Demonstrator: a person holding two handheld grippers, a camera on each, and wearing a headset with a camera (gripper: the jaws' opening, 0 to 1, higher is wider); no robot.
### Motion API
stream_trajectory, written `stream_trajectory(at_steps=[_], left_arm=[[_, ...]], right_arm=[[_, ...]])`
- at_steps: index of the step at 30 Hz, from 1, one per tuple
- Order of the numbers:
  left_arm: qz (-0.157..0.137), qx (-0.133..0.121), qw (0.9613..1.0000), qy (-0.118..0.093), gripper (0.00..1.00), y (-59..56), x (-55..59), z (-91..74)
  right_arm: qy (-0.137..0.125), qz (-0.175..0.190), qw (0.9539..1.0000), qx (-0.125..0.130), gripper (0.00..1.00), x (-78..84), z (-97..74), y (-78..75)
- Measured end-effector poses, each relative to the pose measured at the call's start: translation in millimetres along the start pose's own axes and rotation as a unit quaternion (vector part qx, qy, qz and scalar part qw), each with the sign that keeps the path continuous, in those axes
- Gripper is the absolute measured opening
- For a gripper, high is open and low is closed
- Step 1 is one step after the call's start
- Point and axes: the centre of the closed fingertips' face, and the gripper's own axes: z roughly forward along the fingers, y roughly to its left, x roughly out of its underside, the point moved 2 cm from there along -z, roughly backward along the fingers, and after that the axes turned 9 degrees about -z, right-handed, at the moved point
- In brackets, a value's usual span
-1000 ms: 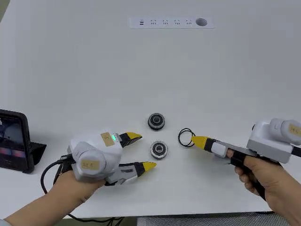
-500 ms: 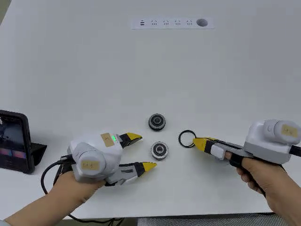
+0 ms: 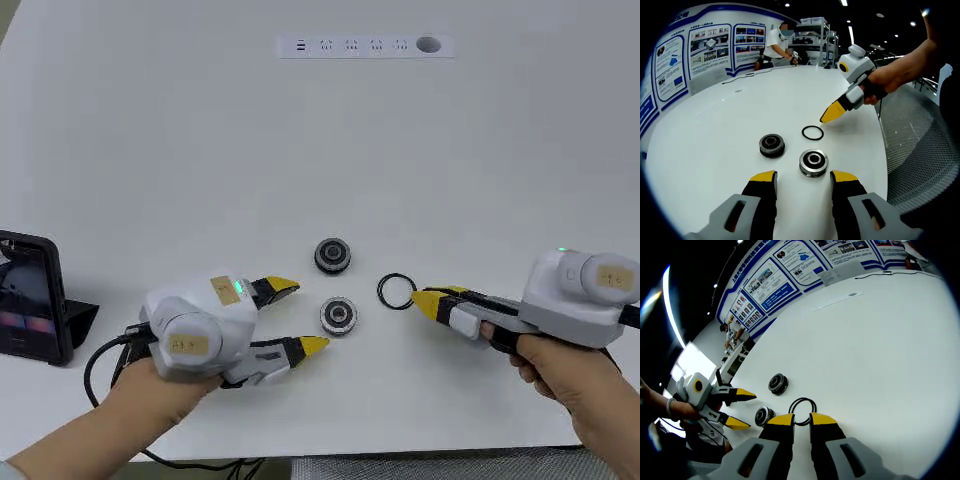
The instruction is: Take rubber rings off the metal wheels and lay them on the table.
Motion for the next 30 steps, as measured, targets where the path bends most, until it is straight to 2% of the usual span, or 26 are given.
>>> stream_trajectory(at_steps=[5,18,30], left_arm=[[0.0,-0.01,0.9999,-0.005,0.42,5.9,-4.8,-0.4],[-0.006,-0.03,0.9992,-0.026,0.35,22.3,-27.0,7.1],[0.008,-0.035,0.9991,-0.022,0.3,31.1,-38.0,19.5]], right_arm=[[-0.006,0.006,0.9999,-0.012,0.13,-3.1,4.6,7.6],[-0.008,0.001,0.9992,-0.039,0.13,-12.7,21.6,25.3],[-0.008,0.001,0.9985,-0.053,0.13,-17.4,32.0,33.8]])
